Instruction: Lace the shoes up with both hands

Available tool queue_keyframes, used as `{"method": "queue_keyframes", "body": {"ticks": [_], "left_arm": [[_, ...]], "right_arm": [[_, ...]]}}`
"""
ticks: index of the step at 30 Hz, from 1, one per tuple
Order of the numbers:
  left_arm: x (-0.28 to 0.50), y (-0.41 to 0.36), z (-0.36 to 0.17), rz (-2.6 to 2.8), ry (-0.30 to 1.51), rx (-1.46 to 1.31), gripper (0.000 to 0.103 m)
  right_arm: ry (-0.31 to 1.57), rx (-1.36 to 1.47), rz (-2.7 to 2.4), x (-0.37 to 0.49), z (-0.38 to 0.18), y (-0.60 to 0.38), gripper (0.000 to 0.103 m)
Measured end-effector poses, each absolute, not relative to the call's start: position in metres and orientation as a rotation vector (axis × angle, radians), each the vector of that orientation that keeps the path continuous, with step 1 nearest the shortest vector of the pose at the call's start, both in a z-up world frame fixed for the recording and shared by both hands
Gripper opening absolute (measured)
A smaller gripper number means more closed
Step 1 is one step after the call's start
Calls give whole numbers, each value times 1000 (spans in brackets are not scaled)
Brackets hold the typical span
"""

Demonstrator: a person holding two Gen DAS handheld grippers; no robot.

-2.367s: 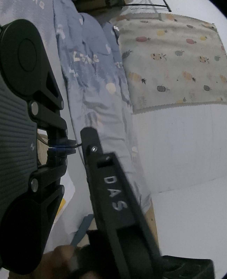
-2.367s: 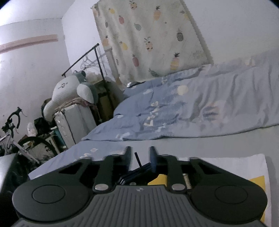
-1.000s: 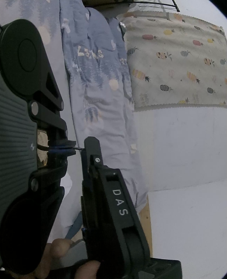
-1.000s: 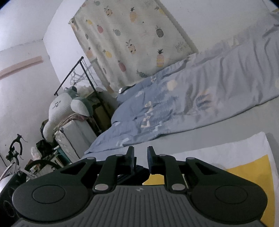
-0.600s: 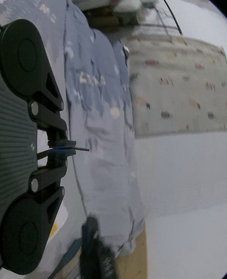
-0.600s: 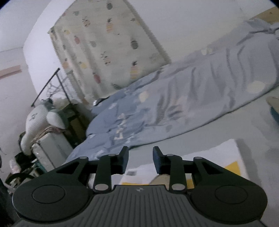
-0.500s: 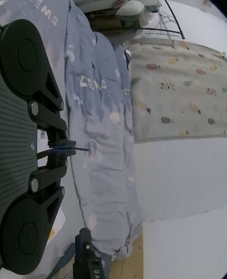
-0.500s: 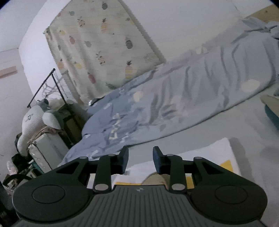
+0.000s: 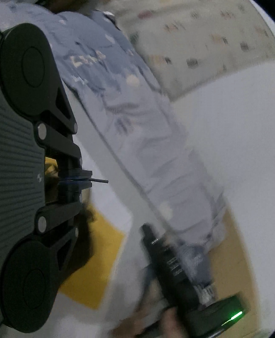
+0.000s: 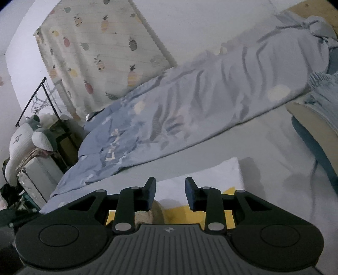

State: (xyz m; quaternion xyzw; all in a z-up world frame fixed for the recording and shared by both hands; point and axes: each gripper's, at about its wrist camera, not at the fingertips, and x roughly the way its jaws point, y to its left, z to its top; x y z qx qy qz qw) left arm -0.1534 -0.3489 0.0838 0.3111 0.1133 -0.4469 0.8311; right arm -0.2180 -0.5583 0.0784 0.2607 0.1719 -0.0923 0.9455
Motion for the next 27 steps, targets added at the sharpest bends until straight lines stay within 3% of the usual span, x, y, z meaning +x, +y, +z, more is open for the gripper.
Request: {"method": "queue_keyframes", "body": {"ticks": [9,19,27], "left_arm": [[-160,-371,63,-994,277,839,2],[-164,-368,58,-988,299,827,2],[-158,-369,58,-990,311,817,2]], "right_arm": [[370,585,-126,-216,75,-566,32],[589,887,63,-183,34,-573,32],[495,906,163,-173,42,-570,32]]}}
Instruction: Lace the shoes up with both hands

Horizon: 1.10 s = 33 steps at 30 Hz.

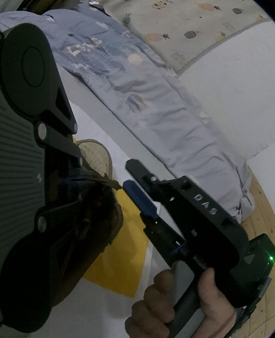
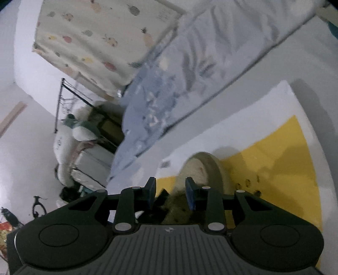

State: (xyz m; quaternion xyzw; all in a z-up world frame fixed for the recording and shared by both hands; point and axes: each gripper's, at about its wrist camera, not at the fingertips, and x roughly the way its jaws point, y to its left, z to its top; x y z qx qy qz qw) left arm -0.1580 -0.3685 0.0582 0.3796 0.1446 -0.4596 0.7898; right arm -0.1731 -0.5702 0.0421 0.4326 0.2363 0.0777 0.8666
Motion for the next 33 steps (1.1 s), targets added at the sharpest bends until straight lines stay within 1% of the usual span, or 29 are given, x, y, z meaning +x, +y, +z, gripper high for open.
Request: {"method": "queue_keyframes", "body": {"ticks": [6,8,11,15,21,28,33], "left_arm": [[-156,-370,57,-1005,331,818,2],[-156,-373,55,-1009,347,817,2],[-149,-378,54,-989,380,780,2],[-136,-383,57,-943,420,700,2],[-120,-385,54,-844,458,660,2],[-116,-384,60,-761,464,620,3],[-129,-381,64,-812,414,633,2]], "right_arm": [[454,1084,207,-168,29,-590,32],[447,1062,190,-169,32,-591,32],[436,1033,155,-173,36,-593,35],[441,1023,124,-175,35,-596,35],[439,1001,105,-175,38,-596,35],[452,999,104,-176,38,-597,35],[477,1013,147,-171,35,-596,35]]}}
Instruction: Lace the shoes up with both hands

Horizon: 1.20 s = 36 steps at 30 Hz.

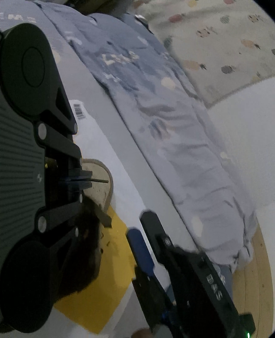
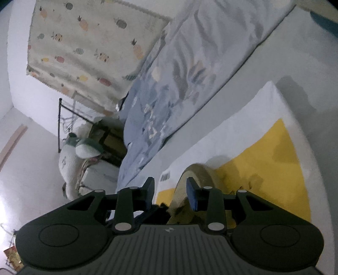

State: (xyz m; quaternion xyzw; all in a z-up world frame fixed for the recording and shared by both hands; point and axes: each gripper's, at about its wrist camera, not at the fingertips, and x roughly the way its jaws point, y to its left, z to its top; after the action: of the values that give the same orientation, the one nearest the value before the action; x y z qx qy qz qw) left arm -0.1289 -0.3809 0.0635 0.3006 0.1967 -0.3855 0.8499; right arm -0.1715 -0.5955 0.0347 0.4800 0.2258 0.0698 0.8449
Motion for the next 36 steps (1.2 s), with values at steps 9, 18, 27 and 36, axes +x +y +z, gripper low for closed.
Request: {"method": "queue_keyframes", "body": {"ticks": [9,18,27,36], "left_arm": [[-153,-375,62,-869,387,707,2],[-151,-384,51,-913,425,786,2],[-153,-388,47,-936,436,831,2],[-149,-398,46,-912,446,872,3]], "right_arm": [[558,1057,154,-156,19,-580,22],[546,1129,202,-142,14,-574,21],[487,1101,195,-146,26,-579,22],[491,1035,99,-155,33,-601,22]]}}
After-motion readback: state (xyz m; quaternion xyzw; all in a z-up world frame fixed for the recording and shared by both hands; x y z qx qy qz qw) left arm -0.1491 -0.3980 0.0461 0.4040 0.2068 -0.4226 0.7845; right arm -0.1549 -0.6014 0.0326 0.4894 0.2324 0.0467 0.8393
